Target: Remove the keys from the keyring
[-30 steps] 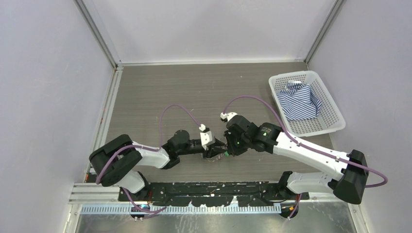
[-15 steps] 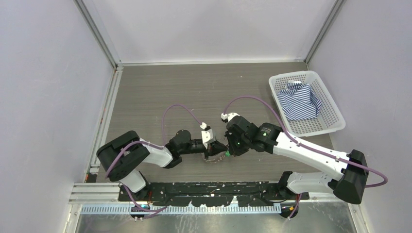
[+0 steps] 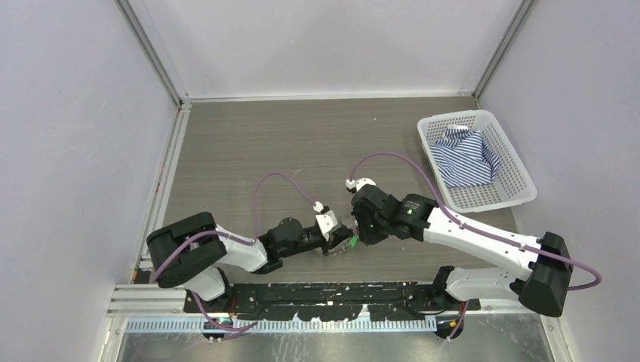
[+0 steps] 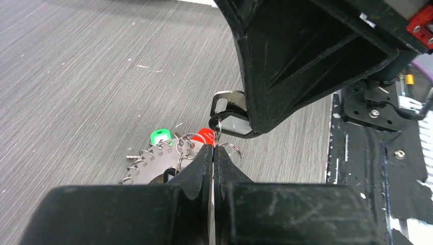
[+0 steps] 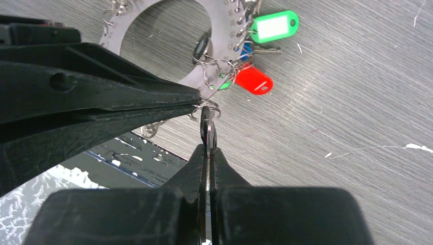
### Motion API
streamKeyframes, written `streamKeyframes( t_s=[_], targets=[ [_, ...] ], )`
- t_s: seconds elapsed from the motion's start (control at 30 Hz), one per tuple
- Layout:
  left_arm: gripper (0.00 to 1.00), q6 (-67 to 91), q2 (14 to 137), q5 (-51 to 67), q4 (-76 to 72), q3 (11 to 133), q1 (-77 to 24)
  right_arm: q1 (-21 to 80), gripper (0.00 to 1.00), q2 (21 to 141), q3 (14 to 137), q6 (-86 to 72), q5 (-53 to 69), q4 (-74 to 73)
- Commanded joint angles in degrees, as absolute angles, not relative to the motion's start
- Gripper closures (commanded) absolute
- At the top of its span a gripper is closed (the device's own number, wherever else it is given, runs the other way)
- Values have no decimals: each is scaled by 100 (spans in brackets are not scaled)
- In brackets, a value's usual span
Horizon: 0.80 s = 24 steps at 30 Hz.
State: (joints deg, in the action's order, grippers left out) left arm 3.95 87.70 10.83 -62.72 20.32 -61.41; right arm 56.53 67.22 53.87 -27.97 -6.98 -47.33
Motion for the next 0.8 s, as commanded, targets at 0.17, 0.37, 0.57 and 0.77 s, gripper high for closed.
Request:
streamKeyframes(
  t_s=[0.17, 0.37, 0.57, 0.77],
  targets=[
    [100, 140, 8684, -960, -6263, 1781, -6718, 5656, 99, 6589, 5175, -3133, -1218, -4652],
    [100, 211, 8866, -1106, -6638, 1642, -6747, 5652, 99, 6578, 5109, -3208, -1105, -4536],
    [100, 302, 8992, -1125, -6875, 1577, -6747, 5651, 99, 6524, 5098, -3228, -1082, -4497],
    [100, 101, 9139, -1105, -7289, 1451, -6747, 5647, 99, 6525, 5012, -3305, -1037, -4394]
  ],
)
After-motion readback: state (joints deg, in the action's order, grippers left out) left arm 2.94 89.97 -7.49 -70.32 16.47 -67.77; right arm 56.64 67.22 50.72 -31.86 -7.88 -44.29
